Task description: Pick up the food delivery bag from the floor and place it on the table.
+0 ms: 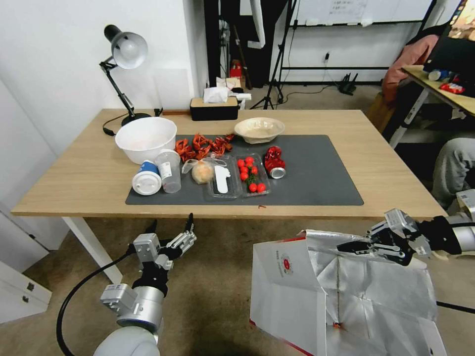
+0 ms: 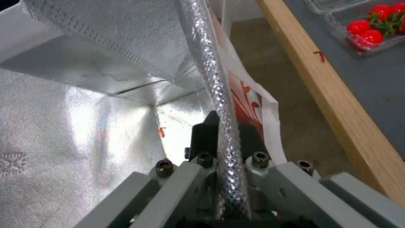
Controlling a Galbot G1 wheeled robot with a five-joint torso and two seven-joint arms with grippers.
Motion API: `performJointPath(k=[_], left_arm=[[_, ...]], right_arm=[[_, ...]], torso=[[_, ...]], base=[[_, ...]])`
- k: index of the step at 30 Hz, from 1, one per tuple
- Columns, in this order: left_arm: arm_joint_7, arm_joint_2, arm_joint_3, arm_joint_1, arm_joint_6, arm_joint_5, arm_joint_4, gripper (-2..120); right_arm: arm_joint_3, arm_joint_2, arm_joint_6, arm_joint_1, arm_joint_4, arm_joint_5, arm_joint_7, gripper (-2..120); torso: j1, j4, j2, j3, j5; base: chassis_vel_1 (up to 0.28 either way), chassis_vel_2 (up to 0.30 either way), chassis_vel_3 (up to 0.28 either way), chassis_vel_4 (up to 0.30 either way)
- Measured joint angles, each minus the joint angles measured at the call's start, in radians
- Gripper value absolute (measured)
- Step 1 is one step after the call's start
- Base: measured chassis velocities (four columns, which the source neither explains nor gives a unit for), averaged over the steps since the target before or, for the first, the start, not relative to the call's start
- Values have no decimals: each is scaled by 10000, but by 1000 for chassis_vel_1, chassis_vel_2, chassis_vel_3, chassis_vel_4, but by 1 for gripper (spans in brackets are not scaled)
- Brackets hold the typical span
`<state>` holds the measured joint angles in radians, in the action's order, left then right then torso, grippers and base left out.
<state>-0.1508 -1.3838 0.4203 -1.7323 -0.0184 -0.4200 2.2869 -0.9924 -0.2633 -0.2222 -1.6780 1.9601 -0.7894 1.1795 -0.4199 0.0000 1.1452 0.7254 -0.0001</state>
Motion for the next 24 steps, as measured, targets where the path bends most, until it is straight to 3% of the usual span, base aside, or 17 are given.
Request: performJointPath(k=[19,24], left_arm=[[-206,-19,-6,-73,35,72,128,100],[-227,-74,-34,-98,129,191,130,100]], right_arm=[[-57,-109,-17,8,12,-105,294,0],[-321,30,-151,70,4,-656,483,0]], torso=[[24,-1,-57,-35,1],[35,0,-80,-48,1]], base=[[0,0,0,0],[0,0,0,0]])
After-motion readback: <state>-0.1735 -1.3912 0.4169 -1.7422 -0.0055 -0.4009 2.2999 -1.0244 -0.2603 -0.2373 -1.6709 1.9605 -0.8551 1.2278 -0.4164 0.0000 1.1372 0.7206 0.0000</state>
